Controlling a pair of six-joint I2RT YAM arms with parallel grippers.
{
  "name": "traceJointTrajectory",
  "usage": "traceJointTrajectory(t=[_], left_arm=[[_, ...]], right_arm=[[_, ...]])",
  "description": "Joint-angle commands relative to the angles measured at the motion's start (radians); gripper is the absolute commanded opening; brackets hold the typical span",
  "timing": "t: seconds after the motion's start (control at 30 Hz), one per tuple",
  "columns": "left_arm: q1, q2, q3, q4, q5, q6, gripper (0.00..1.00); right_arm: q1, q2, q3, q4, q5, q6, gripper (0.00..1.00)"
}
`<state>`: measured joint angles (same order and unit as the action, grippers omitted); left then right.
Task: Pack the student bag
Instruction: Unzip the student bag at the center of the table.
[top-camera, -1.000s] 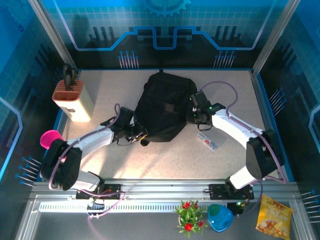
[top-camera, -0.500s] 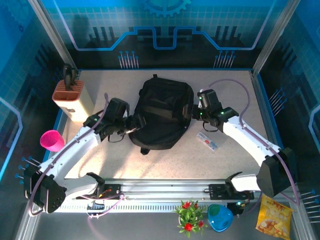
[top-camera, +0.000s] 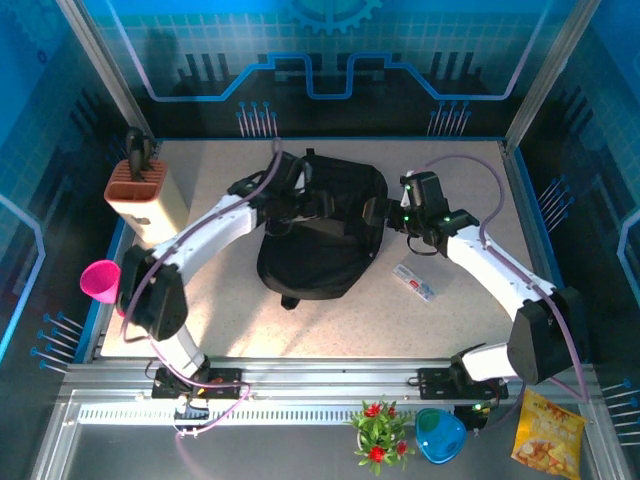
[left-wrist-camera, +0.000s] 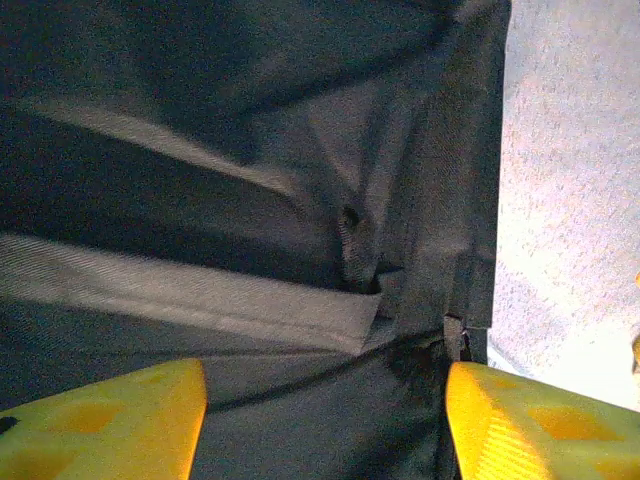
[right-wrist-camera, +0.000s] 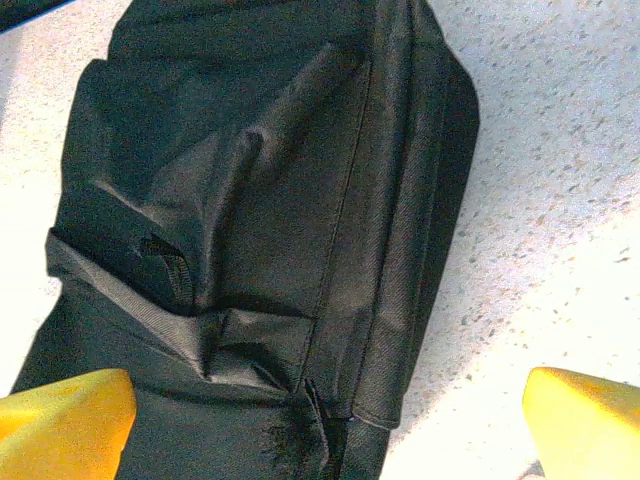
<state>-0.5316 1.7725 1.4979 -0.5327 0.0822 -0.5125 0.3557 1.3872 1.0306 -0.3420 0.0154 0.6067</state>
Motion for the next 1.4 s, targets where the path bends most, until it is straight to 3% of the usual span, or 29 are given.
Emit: traceJointTrajectory(t=[0.0,0.33,0.63,0.87,1.03,1.13,1.37], left_arm=[[-0.030,0.088,0.100,-0.036,-0.023,0.060,0.60],[-0.037,0.255,0.240,-0.068,-0.019,0.041,0.40],[-0.041,0.299,0.256,-0.058,-0.052,0.000,0.36],[-0.041,0.333,0.284,-0.039,-0.035,-0.033,0.27],[-0.042,0.349,0.301,-0.036,-0.011,-0.046,0.12],[-0.043,0.341,0.297,-0.029,-0.010,-0.047,0.00],[-0.042,0.280,0.243,-0.001,-0.031,-0.046,0.00]], right_arm=[[-0.025,0.000,-0.033,0.032,-0.056,0.043,1.00],[-0.038,-0.001,-0.081,0.038,-0.108,0.075,1.00],[-0.038,-0.008,-0.102,0.053,-0.135,0.100,0.99],[-0.039,-0.033,-0.131,0.057,-0.125,0.111,0.99],[-0.039,-0.028,-0.145,0.056,-0.128,0.123,0.98],[-0.039,-0.009,-0.145,0.074,-0.141,0.138,0.95],[0.016,0.087,-0.156,0.097,-0.209,0.139,0.80]])
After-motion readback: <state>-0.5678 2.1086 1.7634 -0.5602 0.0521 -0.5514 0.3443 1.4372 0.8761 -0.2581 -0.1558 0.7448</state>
